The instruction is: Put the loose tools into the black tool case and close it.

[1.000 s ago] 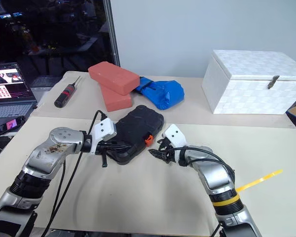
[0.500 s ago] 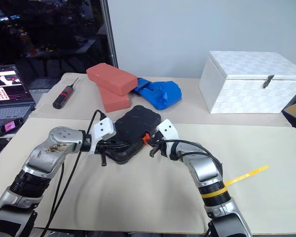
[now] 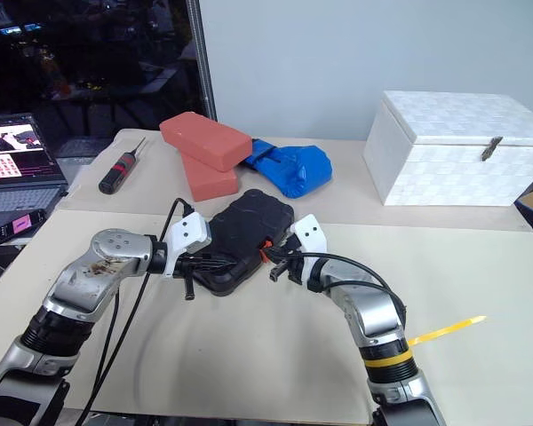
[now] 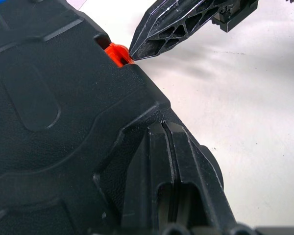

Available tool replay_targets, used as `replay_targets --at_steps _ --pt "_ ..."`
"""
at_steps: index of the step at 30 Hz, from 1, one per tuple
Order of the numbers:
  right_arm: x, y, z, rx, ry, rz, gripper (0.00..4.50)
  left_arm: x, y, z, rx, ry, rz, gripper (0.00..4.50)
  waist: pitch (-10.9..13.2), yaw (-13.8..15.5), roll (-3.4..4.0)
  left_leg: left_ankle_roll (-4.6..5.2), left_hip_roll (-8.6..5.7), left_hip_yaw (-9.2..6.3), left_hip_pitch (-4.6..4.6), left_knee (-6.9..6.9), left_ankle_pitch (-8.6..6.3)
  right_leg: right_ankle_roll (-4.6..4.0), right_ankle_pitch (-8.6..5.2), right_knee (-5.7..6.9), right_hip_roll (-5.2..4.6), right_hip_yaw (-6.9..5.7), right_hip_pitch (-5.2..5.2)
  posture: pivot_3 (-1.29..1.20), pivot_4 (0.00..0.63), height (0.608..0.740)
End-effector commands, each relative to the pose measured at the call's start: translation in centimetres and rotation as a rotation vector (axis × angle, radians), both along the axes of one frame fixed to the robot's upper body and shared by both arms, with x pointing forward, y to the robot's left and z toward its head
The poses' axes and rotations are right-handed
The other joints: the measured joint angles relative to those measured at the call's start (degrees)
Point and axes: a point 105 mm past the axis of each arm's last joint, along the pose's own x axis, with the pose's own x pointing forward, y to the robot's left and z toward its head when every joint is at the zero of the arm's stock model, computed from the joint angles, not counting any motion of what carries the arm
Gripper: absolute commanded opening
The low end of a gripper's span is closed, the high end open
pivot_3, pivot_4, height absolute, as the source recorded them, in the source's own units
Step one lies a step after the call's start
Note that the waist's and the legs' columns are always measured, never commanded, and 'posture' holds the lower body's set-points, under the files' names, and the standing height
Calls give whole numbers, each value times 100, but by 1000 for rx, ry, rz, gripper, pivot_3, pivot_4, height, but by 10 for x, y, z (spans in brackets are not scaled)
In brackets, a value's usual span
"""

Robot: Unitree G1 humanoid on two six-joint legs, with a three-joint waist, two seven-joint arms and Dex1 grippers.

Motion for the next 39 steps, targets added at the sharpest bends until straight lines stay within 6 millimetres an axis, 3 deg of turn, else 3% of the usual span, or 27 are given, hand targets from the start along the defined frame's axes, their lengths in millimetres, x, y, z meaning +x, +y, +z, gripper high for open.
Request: replay_targets --at_steps 1,22,30,39 --pt "2 -2 11 13 -47 -15 40 -17 9 -57 97 212 31 0 0 0 0 0 0 0 0 0 0 0 0 0 0 0 0 0 150 740" --pt "3 4 21 94 -116 -26 40 -16 9 -56 95 211 34 0 0 0 0 -1 1 -9 -3 -4 -1 1 -1 -9 -4 -1 0 0 150 740" --pt "5 -1 8 145 -117 -84 40 -15 8 -56 93 209 36 0 1 -1 1 -1 1 -7 -4 -5 -1 1 -2 -9 -4 -1 -2 0 150 740" --pt "10 9 -17 93 -92 -92 40 -14 8 -56 94 206 35 0 -8 -5 6 -2 4 -18 4 -5 -1 1 -2 -9 -6 0 3 0 150 740"
